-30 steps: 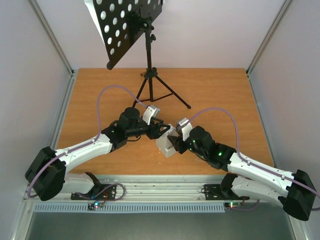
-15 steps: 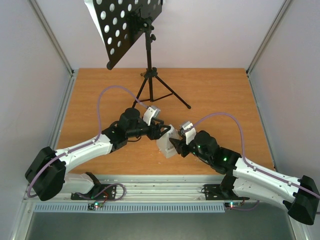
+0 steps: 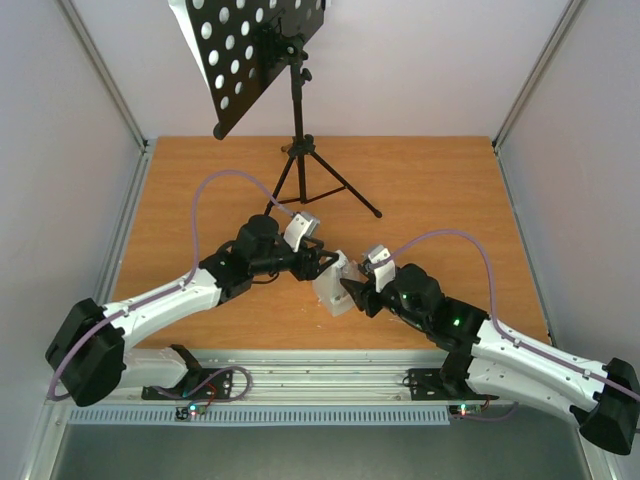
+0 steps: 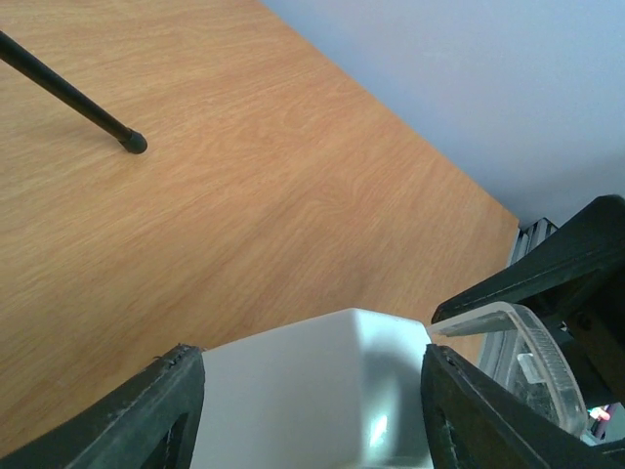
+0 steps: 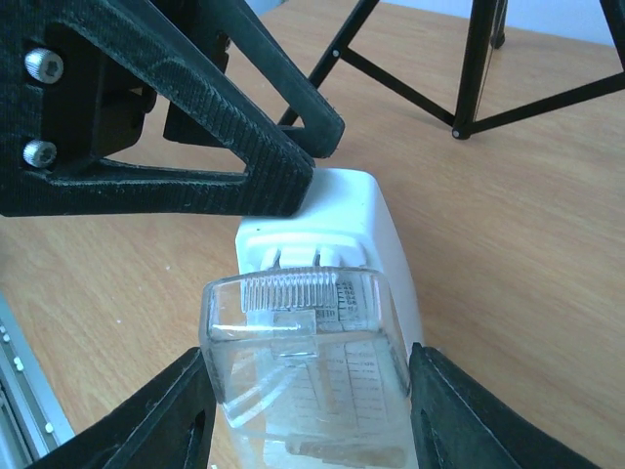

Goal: Pack up the instrument practice props
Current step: Adjust the cover of the metronome on the metronome.

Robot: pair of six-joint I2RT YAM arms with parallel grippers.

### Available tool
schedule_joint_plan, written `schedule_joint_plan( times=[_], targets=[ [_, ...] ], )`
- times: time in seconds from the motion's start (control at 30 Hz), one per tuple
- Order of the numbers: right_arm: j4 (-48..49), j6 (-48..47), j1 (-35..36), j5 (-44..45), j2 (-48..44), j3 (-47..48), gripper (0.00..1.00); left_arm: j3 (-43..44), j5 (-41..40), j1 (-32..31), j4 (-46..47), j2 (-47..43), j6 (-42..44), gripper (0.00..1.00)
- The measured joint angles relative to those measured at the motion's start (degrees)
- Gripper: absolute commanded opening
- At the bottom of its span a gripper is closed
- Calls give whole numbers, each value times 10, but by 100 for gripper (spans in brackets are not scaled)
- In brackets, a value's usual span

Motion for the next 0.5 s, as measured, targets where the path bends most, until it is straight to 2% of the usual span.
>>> schedule_joint_plan(
  times=[0.23, 0.5],
  targets=[
    [10, -14, 0, 1, -3, -3, 54, 3, -4, 1, -13, -3, 3, 67],
    [40, -26, 0, 3, 26, -8, 53, 3, -4, 3, -18, -3, 1, 78]
  ],
)
